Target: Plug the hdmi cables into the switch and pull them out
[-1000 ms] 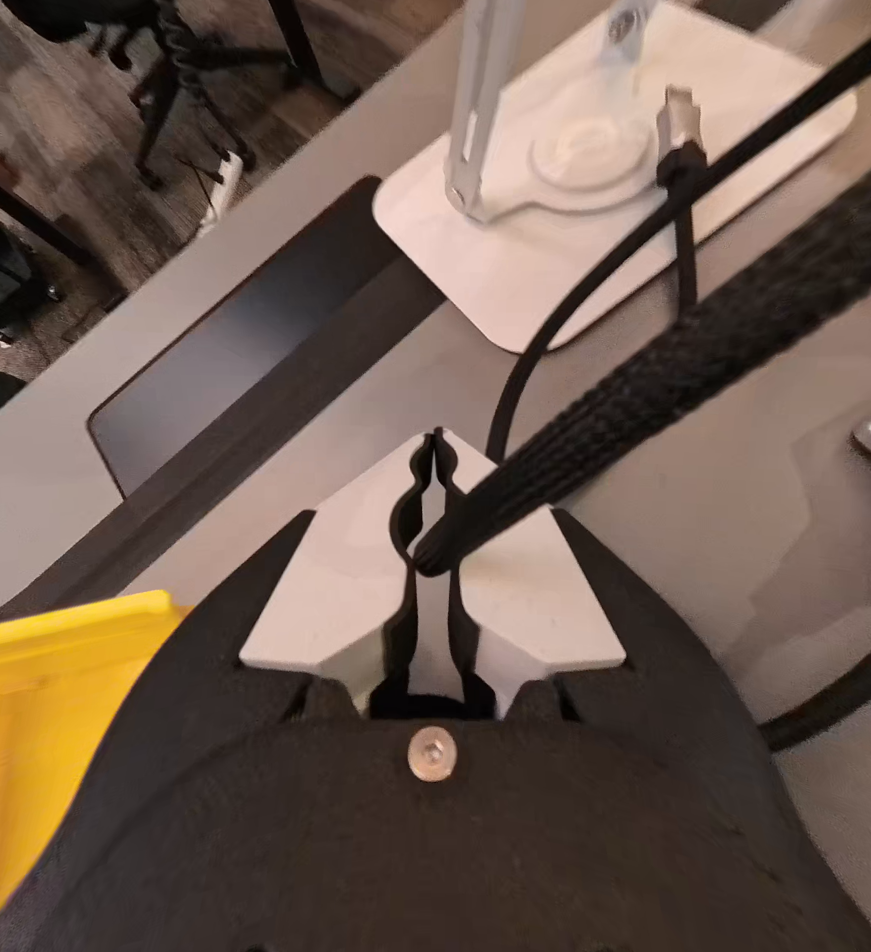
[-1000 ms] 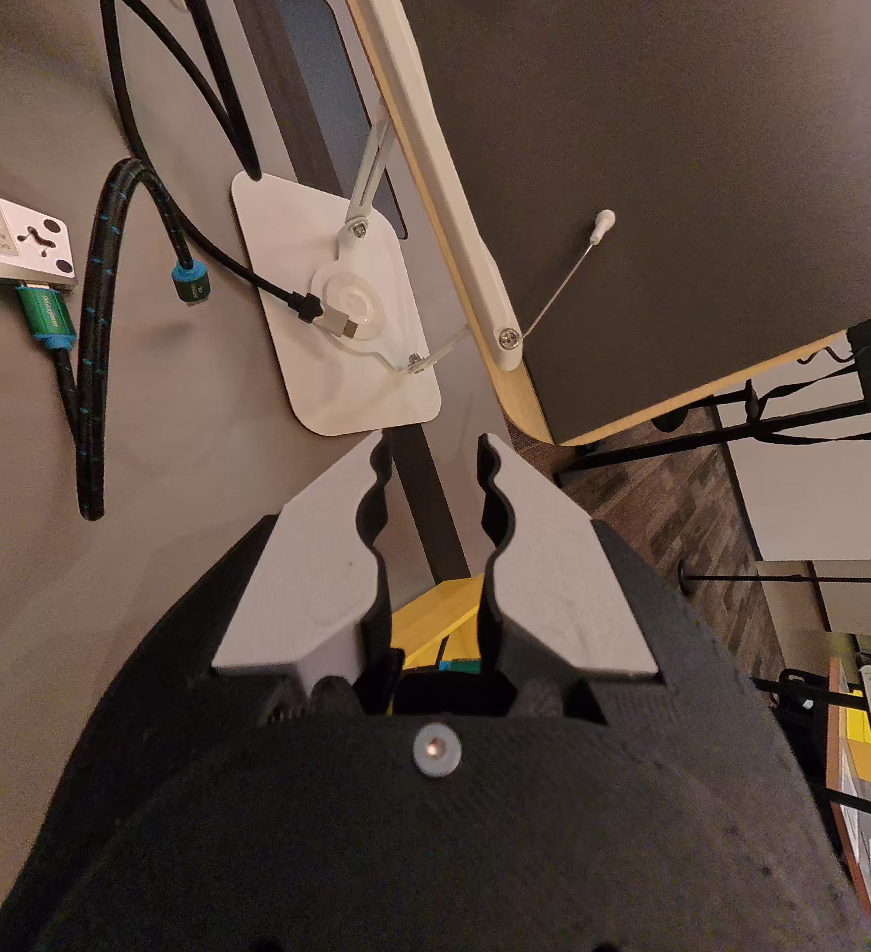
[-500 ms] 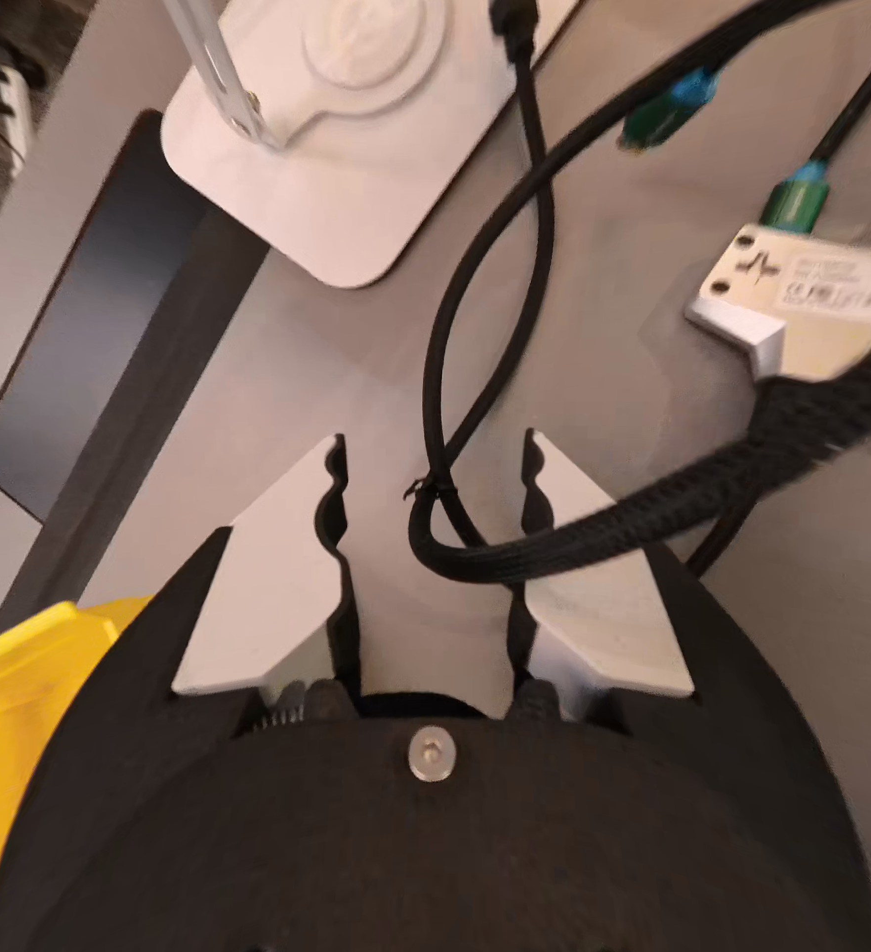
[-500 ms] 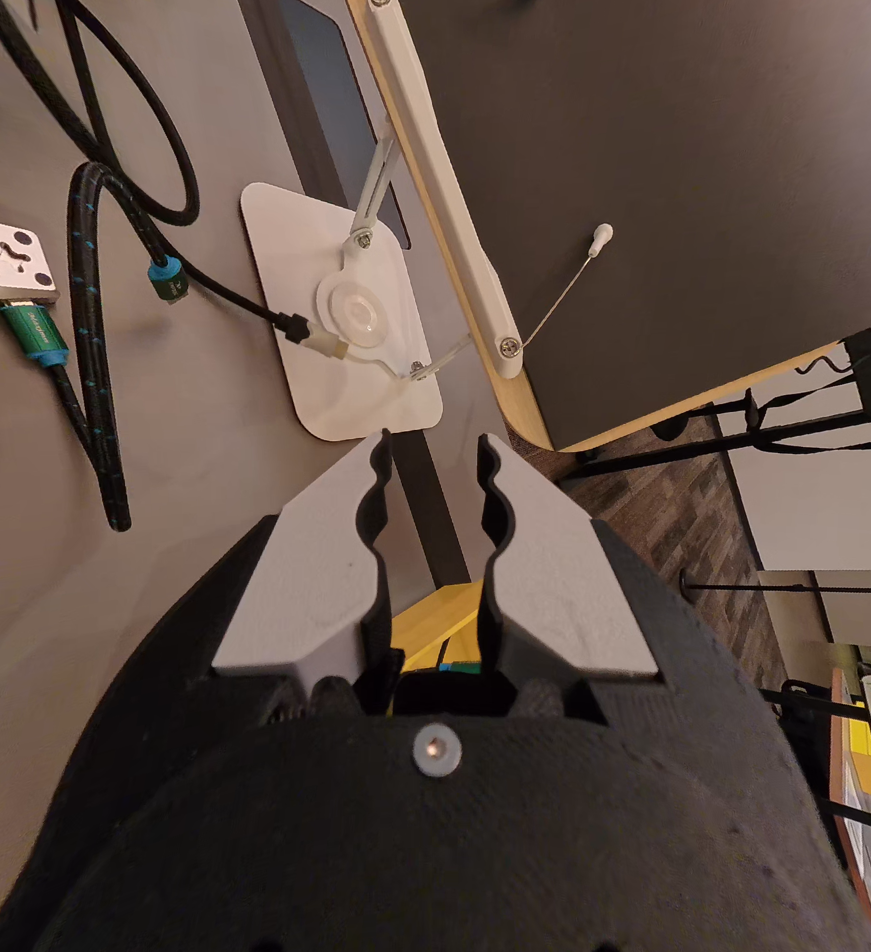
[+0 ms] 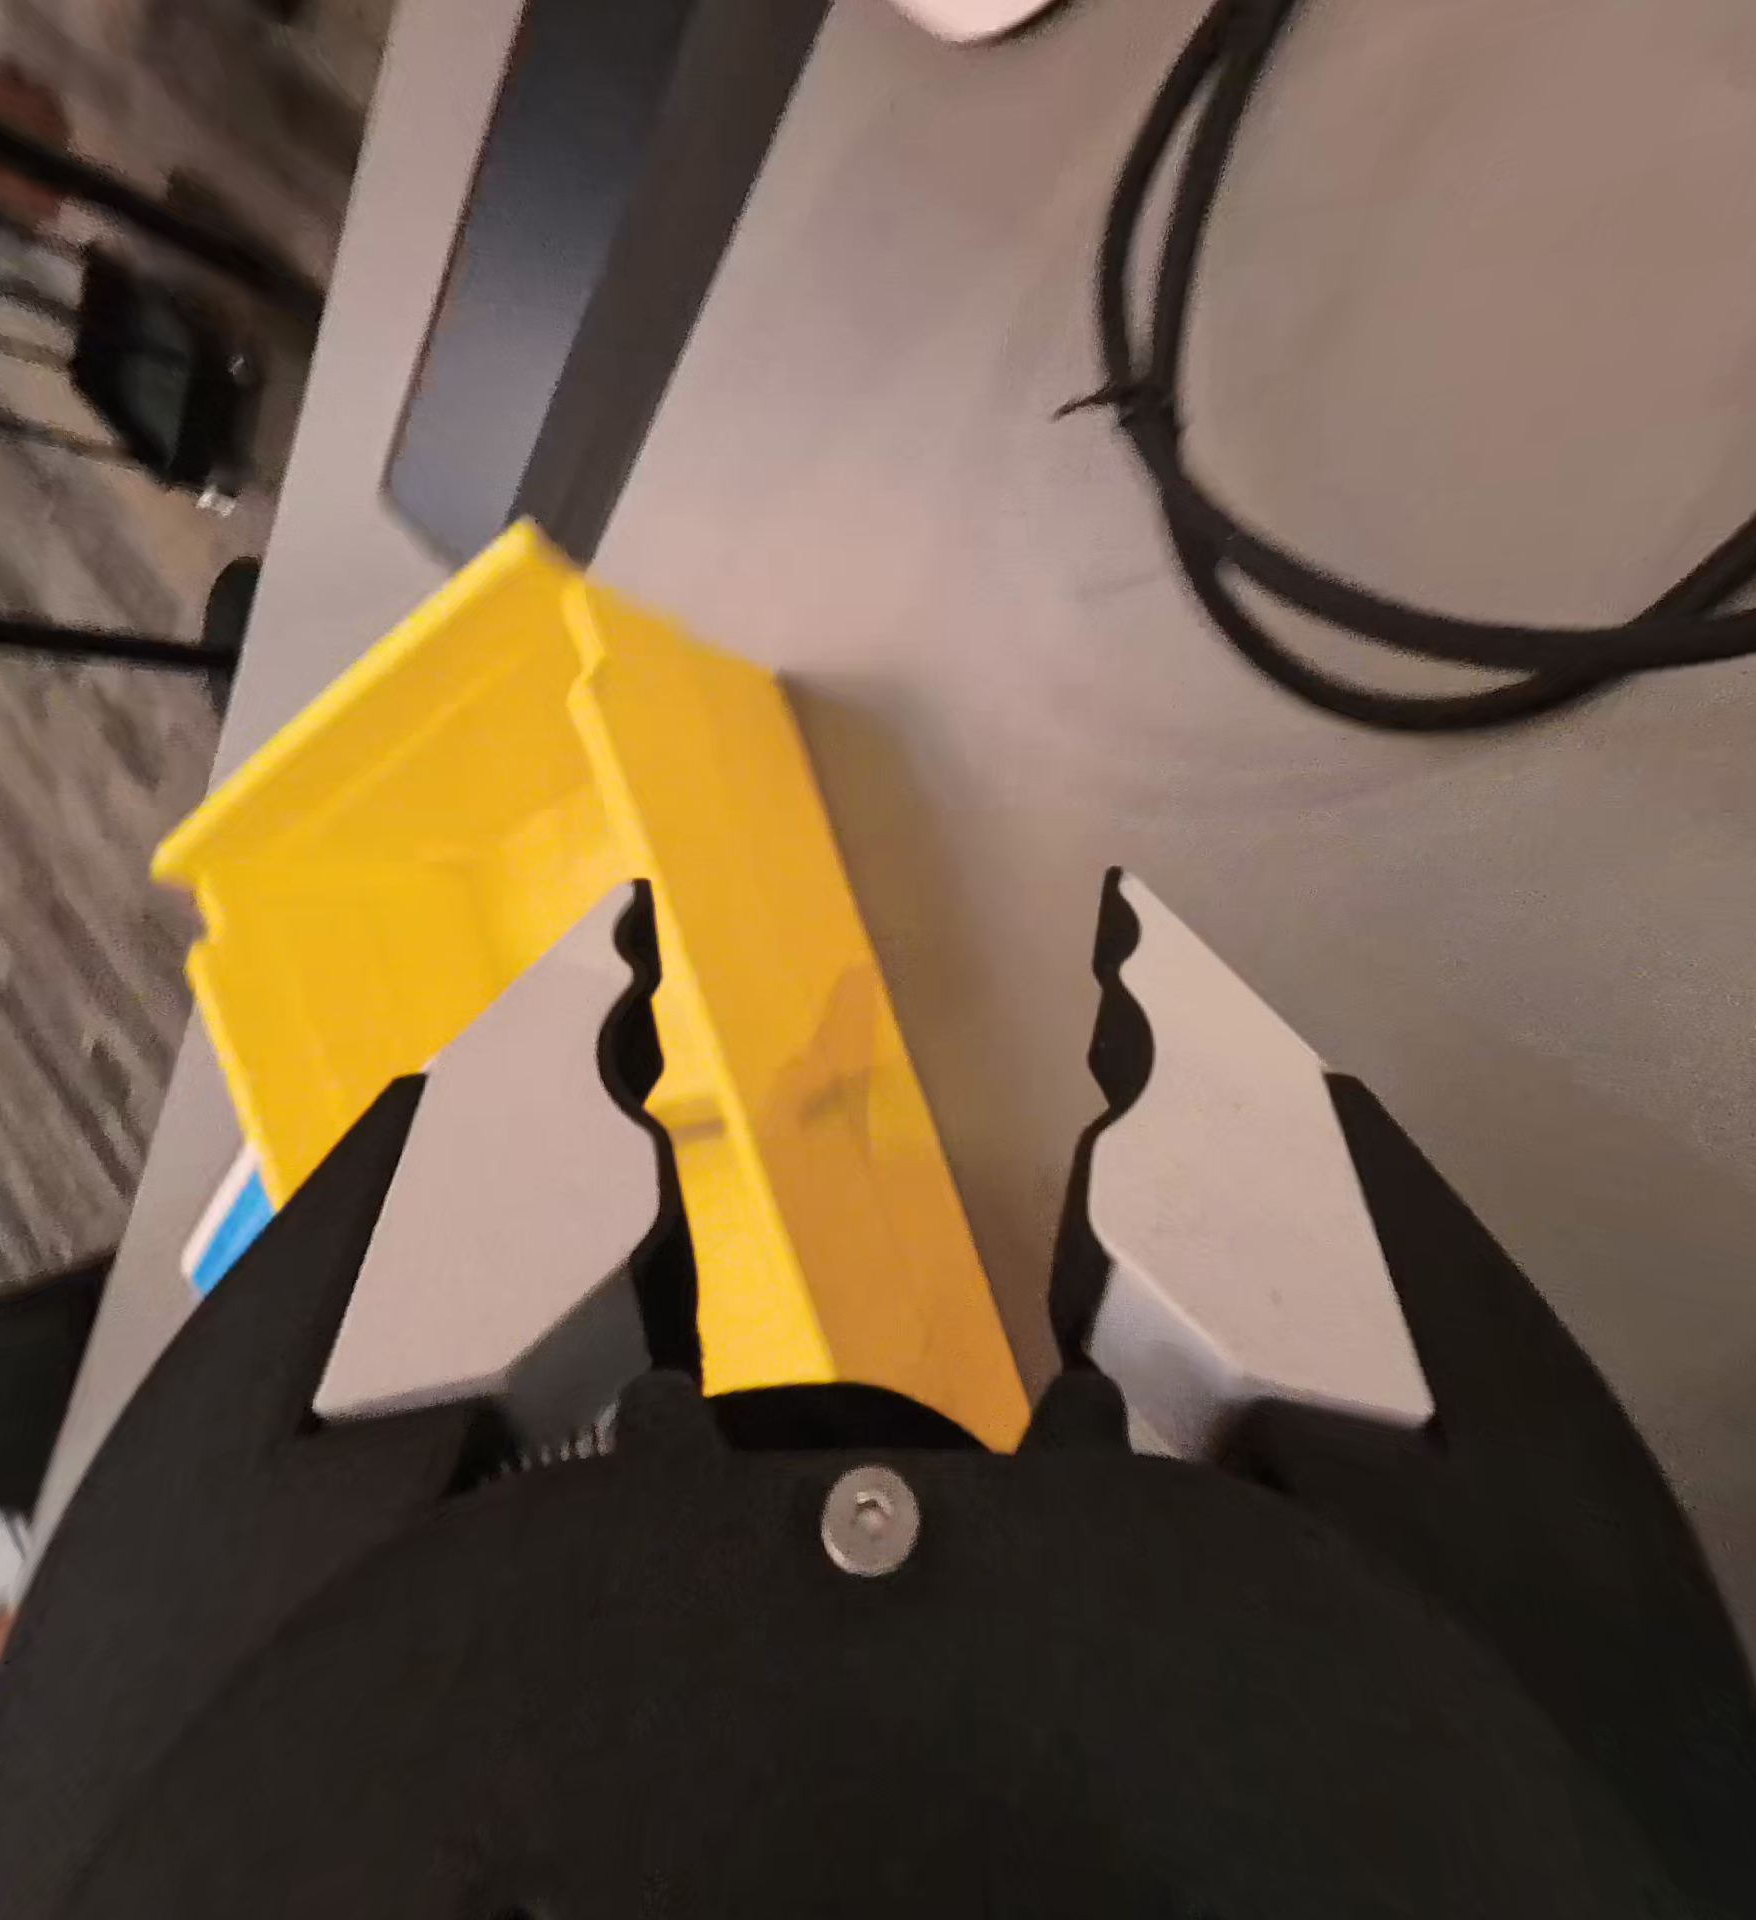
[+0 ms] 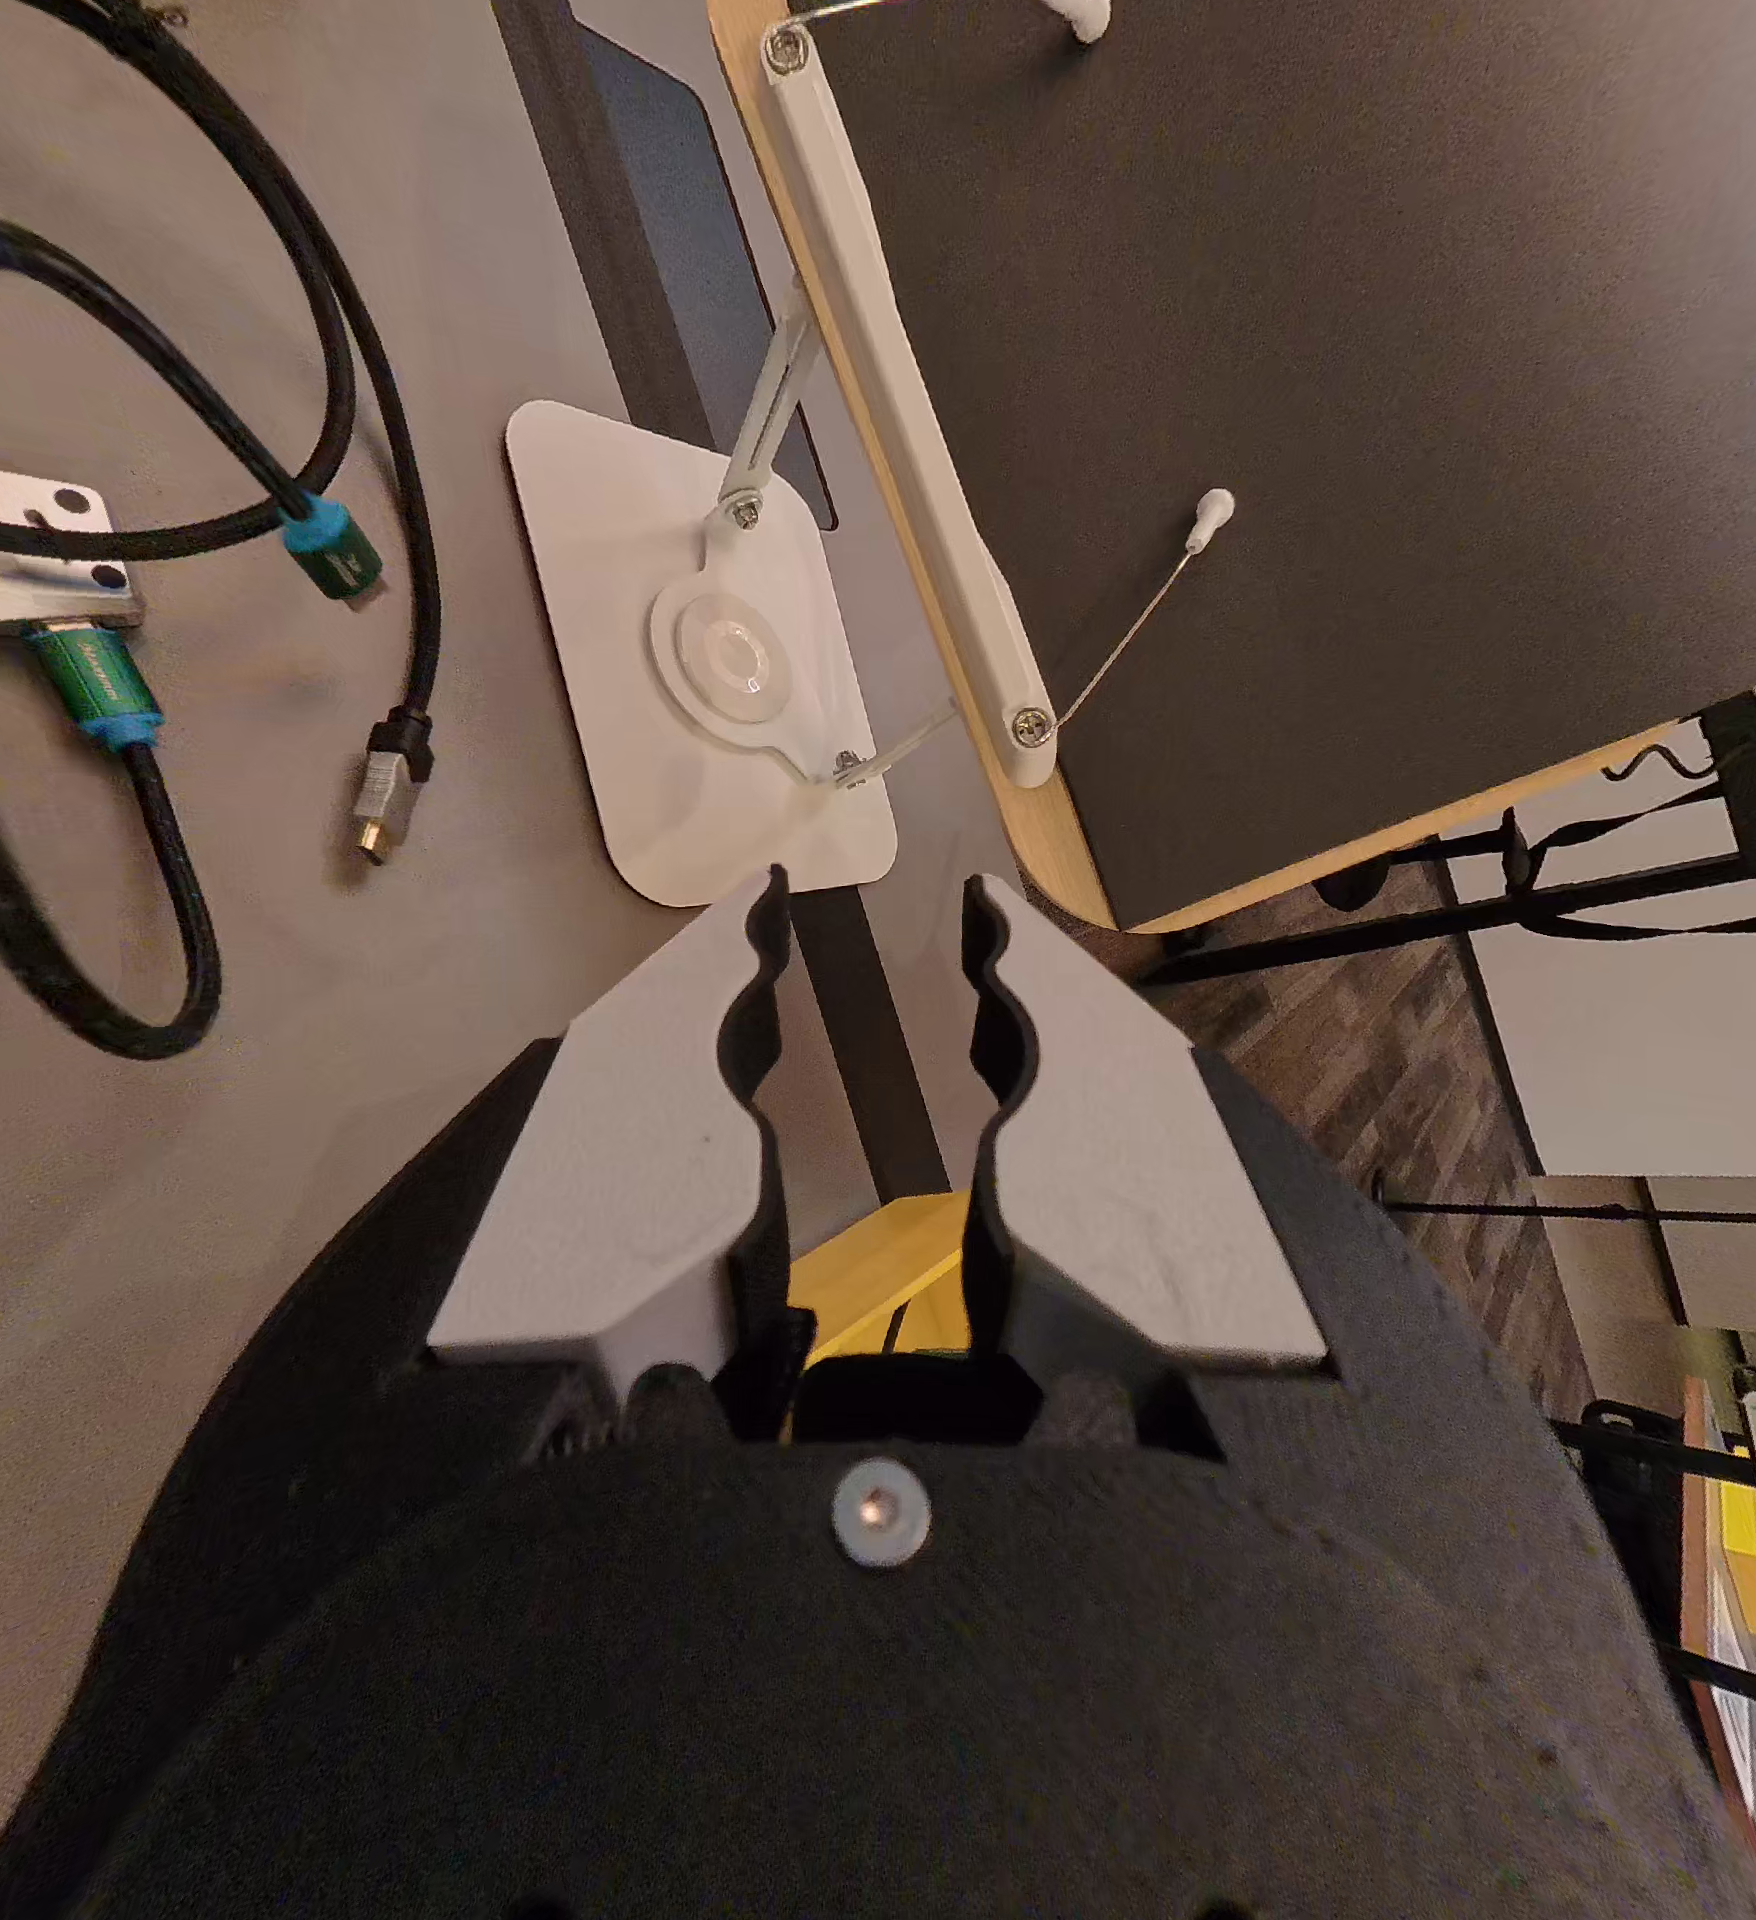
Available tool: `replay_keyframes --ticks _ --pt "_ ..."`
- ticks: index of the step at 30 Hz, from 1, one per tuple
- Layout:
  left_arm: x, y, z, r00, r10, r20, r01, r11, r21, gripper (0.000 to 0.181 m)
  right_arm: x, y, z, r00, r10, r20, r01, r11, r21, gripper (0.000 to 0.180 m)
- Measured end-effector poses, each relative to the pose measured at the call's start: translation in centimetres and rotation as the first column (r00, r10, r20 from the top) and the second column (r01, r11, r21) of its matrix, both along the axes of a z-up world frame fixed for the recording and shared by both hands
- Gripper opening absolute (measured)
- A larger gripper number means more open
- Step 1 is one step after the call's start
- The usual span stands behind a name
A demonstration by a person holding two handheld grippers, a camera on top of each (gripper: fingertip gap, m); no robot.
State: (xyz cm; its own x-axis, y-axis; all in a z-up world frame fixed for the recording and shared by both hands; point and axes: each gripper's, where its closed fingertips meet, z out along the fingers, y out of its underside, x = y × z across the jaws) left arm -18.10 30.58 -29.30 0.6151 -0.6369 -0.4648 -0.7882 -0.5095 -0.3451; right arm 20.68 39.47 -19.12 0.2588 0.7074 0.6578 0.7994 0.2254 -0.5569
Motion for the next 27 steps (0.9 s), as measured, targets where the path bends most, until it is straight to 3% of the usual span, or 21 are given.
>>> replay_keyframes --ticks 3,5,8,9,10,18,22,27 --pt "-6.4 -2.7 0.7 0.977 0.205 -0.057 -0.203 0.978 0.038 0.08 0.0 -0.2 0.3 1.0 0.004 -0.006 -0.004 1.0 0.007 0.031" --pt "-10.0 -5.3 -0.7 0.945 0.319 -0.075 -0.321 0.946 -0.029 0.071 -0.1 -0.4 0.6 1.0 0.008 -0.011 -0.008 1.0 0.013 0.031" --pt "-12.0 -8.6 -3.8 0.92 0.388 -0.055 -0.391 0.903 -0.175 0.039 -0.3 -0.6 1.0 1.0 0.016 -0.017 -0.016 1.0 0.022 0.031" --pt "-11.2 -9.1 -4.5 0.925 0.38 -0.005 -0.373 0.903 -0.213 0.014 -0.3 -0.7 1.1 1.0 0.02 -0.019 -0.02 1.0 0.024 0.031" --pt "-11.1 -9.1 -4.8 0.926 0.378 0.0 -0.37 0.906 -0.207 0.01 -0.4 -0.8 1.2 1.0 0.023 -0.022 -0.022 0.999 0.026 0.031" --pt "-8.7 -7.1 -5.0 0.841 0.516 0.163 -0.48 0.851 -0.215 0.005 0.2 -1.0 2.0 0.999 0.021 -0.047 -0.02 0.999 0.04 0.031" --pt "-8.4 -4.1 -5.0 0.746 0.606 0.277 -0.577 0.795 -0.185 0.004 -0.1 -1.4 2.4 0.998 0.035 -0.055 -0.032 0.998 0.049 0.031" --pt "-9.0 -0.7 -5.0 0.686 0.648 0.332 -0.648 0.751 -0.127 0.004 -1.3 -2.3 3.0 0.995 0.078 -0.061 -0.074 0.995 0.063 0.031"
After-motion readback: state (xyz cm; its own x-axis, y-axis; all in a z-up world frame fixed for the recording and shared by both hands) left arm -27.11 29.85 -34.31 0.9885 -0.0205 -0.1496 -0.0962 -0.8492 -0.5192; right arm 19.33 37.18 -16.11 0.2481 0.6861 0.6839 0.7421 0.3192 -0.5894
